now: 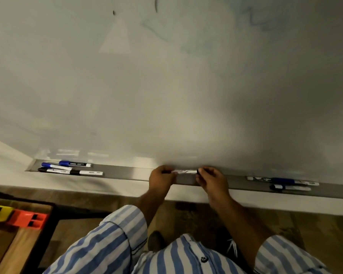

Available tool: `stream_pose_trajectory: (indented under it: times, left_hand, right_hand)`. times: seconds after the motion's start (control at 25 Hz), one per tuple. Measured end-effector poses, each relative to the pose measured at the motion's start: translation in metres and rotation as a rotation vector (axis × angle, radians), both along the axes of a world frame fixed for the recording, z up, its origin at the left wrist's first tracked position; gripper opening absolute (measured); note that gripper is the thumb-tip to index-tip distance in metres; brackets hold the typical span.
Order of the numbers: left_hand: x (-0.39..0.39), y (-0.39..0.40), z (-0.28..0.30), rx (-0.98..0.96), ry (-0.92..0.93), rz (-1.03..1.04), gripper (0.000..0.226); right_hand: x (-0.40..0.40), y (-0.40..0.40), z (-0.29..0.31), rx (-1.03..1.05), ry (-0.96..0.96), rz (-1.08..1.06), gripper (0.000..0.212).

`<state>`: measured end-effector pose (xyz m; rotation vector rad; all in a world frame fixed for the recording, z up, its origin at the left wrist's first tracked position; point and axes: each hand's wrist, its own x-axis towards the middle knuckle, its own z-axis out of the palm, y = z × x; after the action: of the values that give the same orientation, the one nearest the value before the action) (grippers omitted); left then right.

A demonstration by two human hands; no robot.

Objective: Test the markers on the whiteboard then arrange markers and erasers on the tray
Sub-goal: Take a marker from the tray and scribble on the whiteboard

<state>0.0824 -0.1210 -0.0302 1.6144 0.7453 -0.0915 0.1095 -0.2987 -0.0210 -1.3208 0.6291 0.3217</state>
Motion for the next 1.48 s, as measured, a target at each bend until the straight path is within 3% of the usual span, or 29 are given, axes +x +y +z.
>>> stream_pose_trajectory:
  times: [0.16, 0.28, 0.52, 0.8, 0.92, 1.04, 1.2, 1.32, 1.48]
  left_hand:
    - [-0.012, -0.018, 0.013, -0.230, -0.043, -0.013, 0.010]
    - [-0.024, -0.038, 0.033, -0.251, -0.081, -0.130, 0.013]
    - [-0.015, -0.075, 0.099, -0.429, -0.333, -0.109, 0.034]
    - [-0.034, -0.121, 0.142, -0.663, -0.426, -0.162, 0.039]
    - [-0.038, -0.131, 0.149, -0.629, -0.478, -0.151, 0.036]
    - [-0.043, -0.147, 0.153, -0.595, -0.517, -0.001, 0.032]
    - [-0.050, -0.158, 0.152, -0.638, -0.506, 0.226, 0.027]
    - [-0.047, -0.156, 0.150, -0.624, -0.485, 0.305, 0.030]
    - [-0.042, -0.128, 0.151, -0.588, -0.502, 0.254, 0.029]
  right_hand:
    - [-0.012, -0.002, 0.018, 0.081, -0.075, -0.017, 0.011]
    - [-0.012, -0.007, 0.040, 0.095, -0.191, 0.021, 0.014]
    - [-0.018, -0.028, 0.080, -0.031, -0.330, 0.440, 0.022]
    - [-0.028, -0.062, 0.119, 0.008, -0.408, 0.566, 0.029]
    - [-0.032, -0.072, 0.127, 0.061, -0.404, 0.578, 0.033]
    - [-0.040, -0.070, 0.135, 0.059, -0.374, 0.570, 0.030]
    - [-0.048, -0.059, 0.133, -0.088, -0.433, 0.606, 0.023]
    - [-0.053, -0.053, 0.121, -0.382, -0.598, 0.650, 0.031]
    - [-0.051, -0.047, 0.122, -0.348, -0.642, 0.630, 0.031]
